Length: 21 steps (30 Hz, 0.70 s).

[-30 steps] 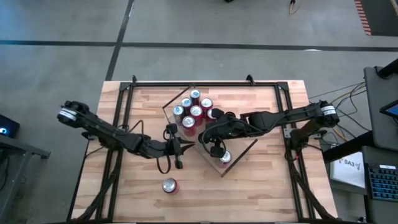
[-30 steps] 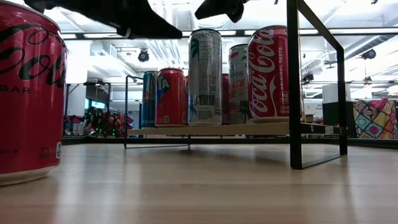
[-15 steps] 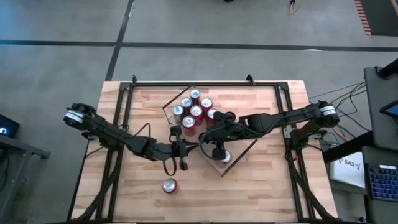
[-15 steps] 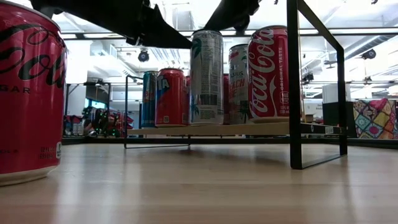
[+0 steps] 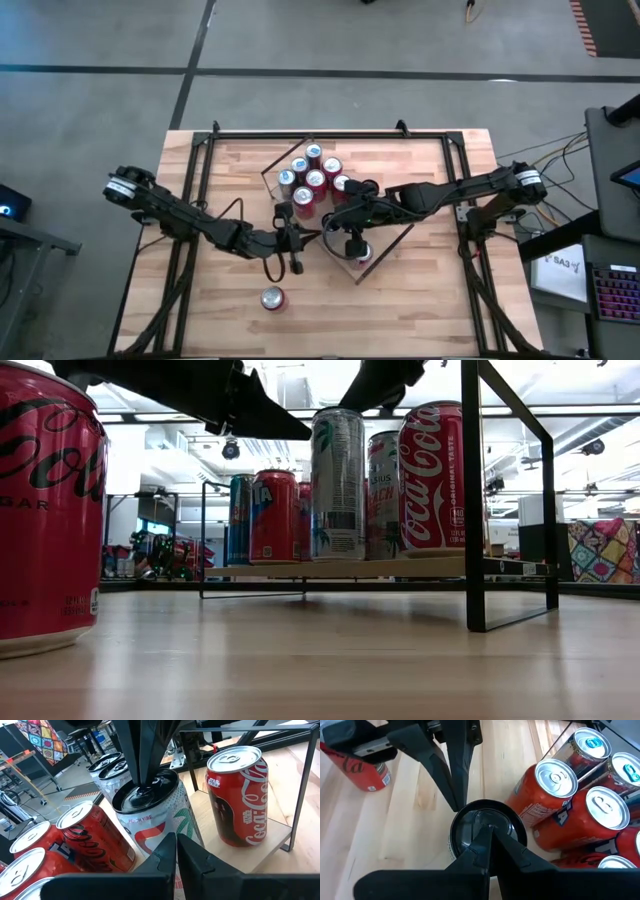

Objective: Place canned beverage on shelf
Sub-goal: Put the pink soda can on the shelf aligned with the pink soda can on the shelf

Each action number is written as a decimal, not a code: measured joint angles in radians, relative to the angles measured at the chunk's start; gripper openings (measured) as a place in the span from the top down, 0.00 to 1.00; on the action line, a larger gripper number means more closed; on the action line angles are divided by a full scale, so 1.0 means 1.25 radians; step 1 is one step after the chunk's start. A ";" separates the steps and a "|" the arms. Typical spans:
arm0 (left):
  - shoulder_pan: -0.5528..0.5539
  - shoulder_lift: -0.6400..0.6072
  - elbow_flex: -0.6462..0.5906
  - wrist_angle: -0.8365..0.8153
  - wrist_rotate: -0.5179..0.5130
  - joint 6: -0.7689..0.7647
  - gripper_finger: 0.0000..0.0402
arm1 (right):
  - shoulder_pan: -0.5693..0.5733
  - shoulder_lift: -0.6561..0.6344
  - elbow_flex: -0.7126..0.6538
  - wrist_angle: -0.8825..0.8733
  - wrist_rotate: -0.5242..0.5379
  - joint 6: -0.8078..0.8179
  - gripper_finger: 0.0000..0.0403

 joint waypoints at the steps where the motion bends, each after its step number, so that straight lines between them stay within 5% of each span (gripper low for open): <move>1: 0.000 0.000 0.000 0.000 0.000 0.000 1.00 | 0.000 -0.001 0.000 -0.002 0.001 -0.006 0.98; 21: 0.009 0.018 0.000 0.008 0.001 0.000 1.00 | 0.036 -0.026 0.014 -0.046 -0.009 0.056 0.98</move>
